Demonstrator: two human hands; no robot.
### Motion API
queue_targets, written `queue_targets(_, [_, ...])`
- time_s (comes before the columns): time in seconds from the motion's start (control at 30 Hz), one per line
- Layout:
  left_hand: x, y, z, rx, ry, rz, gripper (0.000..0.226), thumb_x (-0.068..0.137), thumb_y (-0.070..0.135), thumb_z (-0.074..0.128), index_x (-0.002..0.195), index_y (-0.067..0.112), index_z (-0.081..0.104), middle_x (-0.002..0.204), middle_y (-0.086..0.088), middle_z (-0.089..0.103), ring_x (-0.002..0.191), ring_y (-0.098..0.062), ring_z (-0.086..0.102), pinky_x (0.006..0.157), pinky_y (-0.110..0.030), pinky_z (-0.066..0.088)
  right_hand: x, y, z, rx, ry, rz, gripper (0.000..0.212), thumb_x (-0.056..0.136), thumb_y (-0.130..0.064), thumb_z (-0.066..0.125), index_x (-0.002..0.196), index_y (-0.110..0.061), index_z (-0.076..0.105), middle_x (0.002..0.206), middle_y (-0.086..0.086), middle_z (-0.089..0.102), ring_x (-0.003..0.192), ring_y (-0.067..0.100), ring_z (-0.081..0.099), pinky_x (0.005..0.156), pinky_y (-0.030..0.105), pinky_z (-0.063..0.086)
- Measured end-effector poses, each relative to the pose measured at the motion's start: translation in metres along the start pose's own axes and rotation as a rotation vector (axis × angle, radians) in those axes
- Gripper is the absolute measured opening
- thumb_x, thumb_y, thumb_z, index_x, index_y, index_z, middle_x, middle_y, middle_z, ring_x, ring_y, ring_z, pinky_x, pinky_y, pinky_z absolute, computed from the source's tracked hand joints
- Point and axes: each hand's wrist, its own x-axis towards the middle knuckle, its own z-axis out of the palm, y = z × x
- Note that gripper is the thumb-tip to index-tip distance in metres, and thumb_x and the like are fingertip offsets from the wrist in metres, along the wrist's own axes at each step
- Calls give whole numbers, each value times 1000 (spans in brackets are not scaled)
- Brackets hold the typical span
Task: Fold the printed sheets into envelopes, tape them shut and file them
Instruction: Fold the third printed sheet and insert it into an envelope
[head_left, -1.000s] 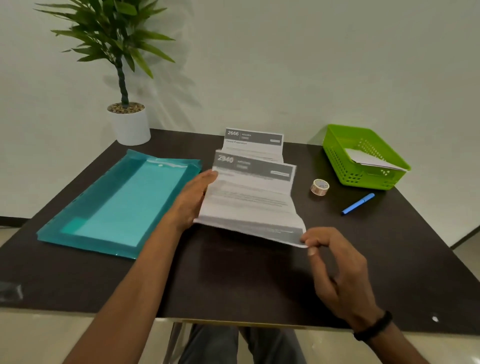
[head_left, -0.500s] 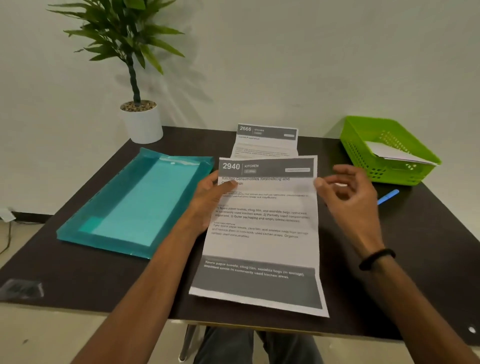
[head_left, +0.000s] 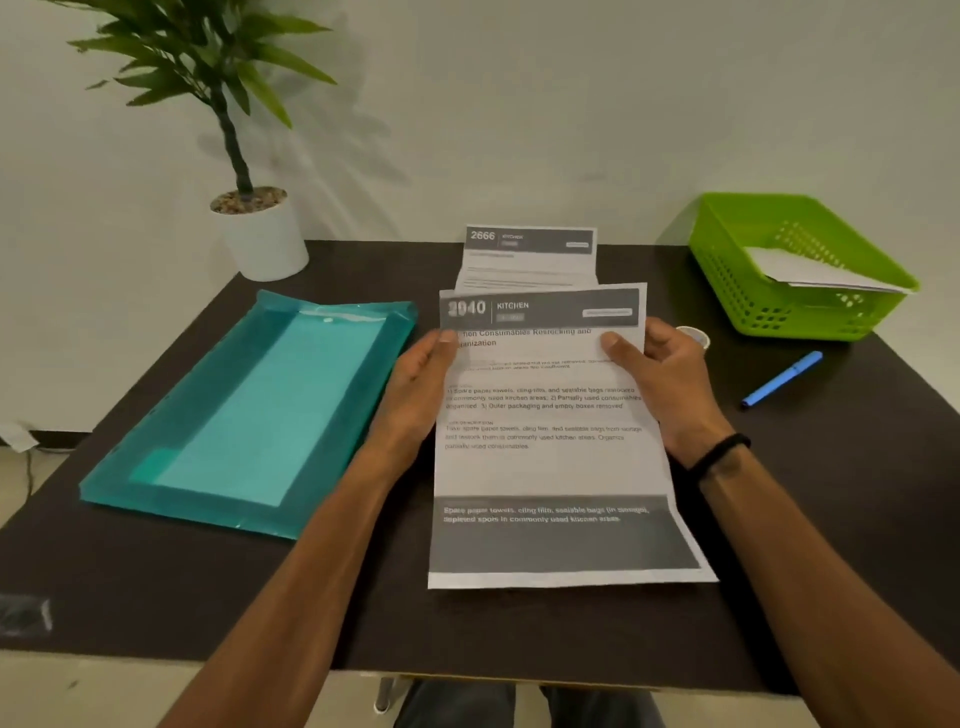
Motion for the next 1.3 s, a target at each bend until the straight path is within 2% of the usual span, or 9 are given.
queue_targets(0.33, [6, -3, -6, -125, -32, -30, 24, 103, 5, 56, 122, 16, 64, 117, -2, 77, 105, -25, 75, 84, -37, 62, 0, 2, -3, 155, -10, 71, 26, 96, 3, 66, 120, -9, 72, 115, 9, 79, 106, 30, 76, 91, 42, 62])
queue_targets(0.47, [6, 4, -6, -187, 28, -66, 21, 98, 3, 59, 99, 16, 76, 107, -10, 75, 83, -23, 72, 68, -30, 61, -3, -2, -4, 201, -19, 63, 20, 94, 8, 64, 104, -5, 75, 107, 13, 78, 95, 27, 76, 89, 40, 63])
queue_targets(0.57, [7, 4, -6, -227, 74, -98, 21, 93, 9, 61, 87, 17, 79, 116, -16, 75, 95, -34, 74, 86, -44, 61, -3, -7, -3, 212, 34, 98, 21, 94, 11, 58, 92, -2, 75, 100, 9, 80, 87, 26, 77, 81, 36, 65])
queue_targets(0.73, [5, 1, -7, -260, 65, -104, 51, 102, 33, 35, 112, 2, 75, 121, -18, 74, 117, -40, 65, 103, -51, 51, -9, -13, 3, 306, 45, 174, 19, 68, 4, 49, 71, 0, 68, 98, 10, 79, 86, 27, 76, 72, 32, 62])
queue_targets(0.83, [3, 4, -7, -224, 57, -144, 53, 105, 51, 42, 106, 14, 80, 116, -13, 76, 111, -34, 68, 99, -47, 52, -6, -10, 0, 361, 45, 160, 35, 90, -7, 45, 64, -1, 68, 99, 15, 77, 92, 29, 72, 83, 36, 60])
queue_targets(0.9, [1, 6, -4, -191, 20, -115, 29, 100, 43, 62, 95, 21, 81, 112, -9, 77, 103, -32, 71, 95, -45, 55, -5, -8, 0, 301, 51, 152, 27, 97, -12, 55, 78, -2, 73, 98, 11, 78, 94, 27, 72, 91, 41, 57])
queue_targets(0.97, [-1, 4, -4, -180, -4, -64, 25, 93, 32, 74, 112, 15, 78, 116, -11, 76, 104, -32, 73, 94, -43, 58, -5, -3, 0, 160, 31, 63, 11, 94, -8, 71, 104, -3, 74, 103, 8, 79, 96, 23, 74, 93, 43, 57])
queue_targets(1.2, [0, 0, -4, -162, 33, 10, 53, 81, 14, 86, 131, 16, 69, 126, -2, 74, 116, -18, 71, 90, -26, 58, -12, -9, -6, -53, -215, 2, 84, 75, -18, 90, 148, -30, 50, 124, 3, 76, 115, 22, 74, 91, 40, 62])
queue_targets(1.3, [2, -2, -5, -98, 33, 27, 67, 75, 17, 91, 136, 25, 66, 131, 2, 71, 121, -17, 68, 98, -36, 58, -12, -10, -9, -116, -266, 38, 101, 66, -20, 94, 152, -37, 43, 126, 4, 76, 113, 23, 74, 88, 44, 63])
